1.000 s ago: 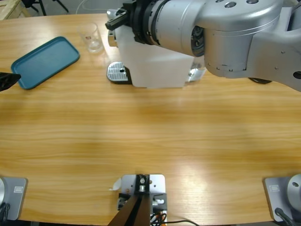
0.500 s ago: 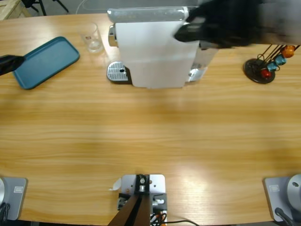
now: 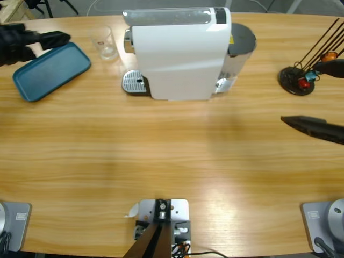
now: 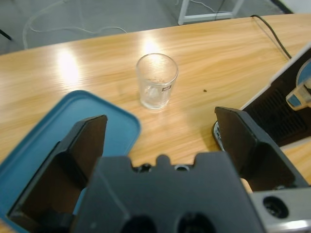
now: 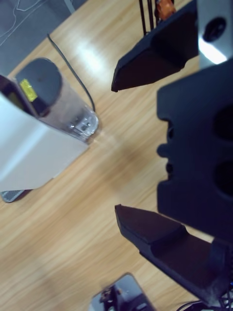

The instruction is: Pour coffee

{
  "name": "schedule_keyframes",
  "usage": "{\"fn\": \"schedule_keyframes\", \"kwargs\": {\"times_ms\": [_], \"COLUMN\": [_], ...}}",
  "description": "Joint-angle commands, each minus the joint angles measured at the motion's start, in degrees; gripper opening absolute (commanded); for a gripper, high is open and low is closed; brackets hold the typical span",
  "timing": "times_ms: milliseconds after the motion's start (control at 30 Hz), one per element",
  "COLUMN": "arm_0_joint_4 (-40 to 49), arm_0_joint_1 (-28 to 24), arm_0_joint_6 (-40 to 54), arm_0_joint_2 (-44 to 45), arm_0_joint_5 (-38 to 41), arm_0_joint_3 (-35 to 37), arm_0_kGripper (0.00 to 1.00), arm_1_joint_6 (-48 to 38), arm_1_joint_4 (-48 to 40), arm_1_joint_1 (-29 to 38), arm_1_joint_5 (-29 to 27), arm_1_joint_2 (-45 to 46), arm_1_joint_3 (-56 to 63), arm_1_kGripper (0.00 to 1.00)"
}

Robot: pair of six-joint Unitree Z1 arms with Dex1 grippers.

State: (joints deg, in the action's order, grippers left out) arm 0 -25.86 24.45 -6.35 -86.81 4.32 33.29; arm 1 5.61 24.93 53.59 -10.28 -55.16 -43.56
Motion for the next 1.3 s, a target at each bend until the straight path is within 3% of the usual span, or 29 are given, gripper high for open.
{"fn": "schedule_keyframes", "kwargs": {"times_ms": [33,400,867,1300], "arm_0_joint_4": [-2.0,2.46,2.82,6.08], "arm_0_joint_1": [-2.18,-2.62,-1.69,-0.98], "arm_0_joint_6": [-0.79,3.59,4.33,4.24], "arm_0_joint_2": [-13.46,-19.65,-24.9,-28.51], "arm_0_joint_5": [5.92,2.78,2.79,2.71], "arm_0_joint_3": [7.58,15.68,17.34,23.26], "arm_0_kGripper": [0.954,0.953,0.95,0.95], "arm_1_joint_6": [-0.4,-0.07,0.11,0.19], "arm_1_joint_4": [-4.59,-9.2,-10.34,-10.96], "arm_1_joint_1": [-0.59,-0.59,-0.59,-0.59], "arm_1_joint_5": [0.78,0.43,-0.1,-0.54], "arm_1_joint_2": [2.07,0.77,0.05,-0.04], "arm_1_joint_3": [6.68,9.35,9.91,10.23], "arm_1_kGripper": [1.0,1.0,1.0,1.0]}}
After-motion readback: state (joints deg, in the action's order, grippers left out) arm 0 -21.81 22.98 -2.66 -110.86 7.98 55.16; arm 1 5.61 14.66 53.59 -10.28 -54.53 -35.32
